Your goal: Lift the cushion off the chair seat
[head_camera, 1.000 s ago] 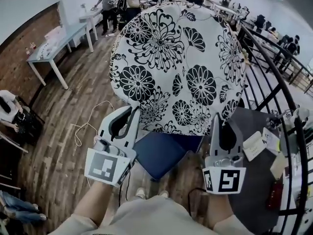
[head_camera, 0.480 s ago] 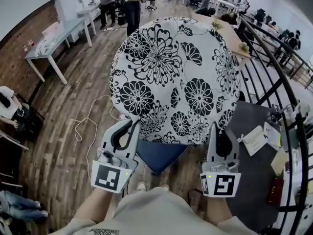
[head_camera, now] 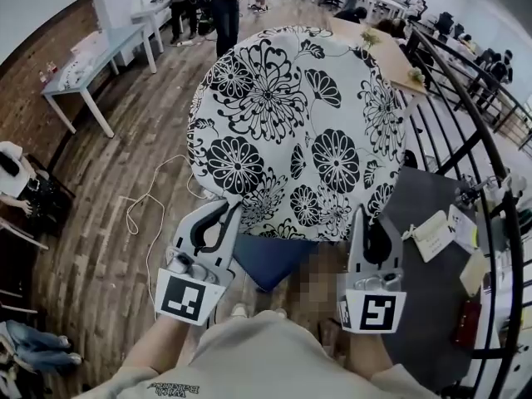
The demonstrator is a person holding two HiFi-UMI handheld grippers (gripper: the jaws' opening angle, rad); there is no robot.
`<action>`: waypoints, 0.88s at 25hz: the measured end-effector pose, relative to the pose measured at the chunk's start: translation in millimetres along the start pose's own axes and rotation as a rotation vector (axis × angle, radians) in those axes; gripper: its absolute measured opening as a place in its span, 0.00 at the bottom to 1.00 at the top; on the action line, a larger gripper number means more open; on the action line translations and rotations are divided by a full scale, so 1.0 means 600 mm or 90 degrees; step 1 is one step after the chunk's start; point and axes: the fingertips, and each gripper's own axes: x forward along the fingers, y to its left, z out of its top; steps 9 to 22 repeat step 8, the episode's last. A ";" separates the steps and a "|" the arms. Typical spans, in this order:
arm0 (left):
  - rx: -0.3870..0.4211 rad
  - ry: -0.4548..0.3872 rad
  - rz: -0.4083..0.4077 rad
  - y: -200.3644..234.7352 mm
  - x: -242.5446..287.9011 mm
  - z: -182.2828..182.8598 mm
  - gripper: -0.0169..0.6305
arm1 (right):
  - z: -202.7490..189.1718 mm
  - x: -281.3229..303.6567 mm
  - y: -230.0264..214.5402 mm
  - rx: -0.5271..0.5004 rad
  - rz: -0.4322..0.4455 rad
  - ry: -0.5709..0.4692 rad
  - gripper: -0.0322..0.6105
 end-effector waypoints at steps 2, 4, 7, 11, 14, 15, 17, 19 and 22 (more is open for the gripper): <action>-0.003 0.000 -0.006 0.001 0.001 0.000 0.06 | 0.001 0.000 0.001 0.000 0.002 0.001 0.07; -0.007 0.001 -0.007 0.002 0.002 0.000 0.06 | 0.002 0.001 0.001 -0.003 0.003 0.003 0.07; -0.011 0.003 -0.006 0.004 0.004 0.001 0.06 | 0.003 0.004 -0.002 -0.010 0.002 0.005 0.07; -0.011 0.004 -0.006 0.005 0.006 0.001 0.06 | 0.004 0.005 -0.004 -0.012 0.001 0.005 0.07; -0.011 0.004 -0.006 0.005 0.006 0.001 0.06 | 0.004 0.005 -0.004 -0.012 0.001 0.005 0.07; -0.011 0.004 -0.006 0.005 0.006 0.001 0.06 | 0.004 0.005 -0.004 -0.012 0.001 0.005 0.07; -0.011 0.004 -0.006 0.005 0.006 0.001 0.06 | 0.004 0.005 -0.004 -0.012 0.001 0.005 0.07; -0.011 0.004 -0.006 0.005 0.006 0.001 0.06 | 0.004 0.005 -0.004 -0.012 0.001 0.005 0.07; -0.011 0.004 -0.006 0.005 0.006 0.001 0.06 | 0.004 0.005 -0.004 -0.012 0.001 0.005 0.07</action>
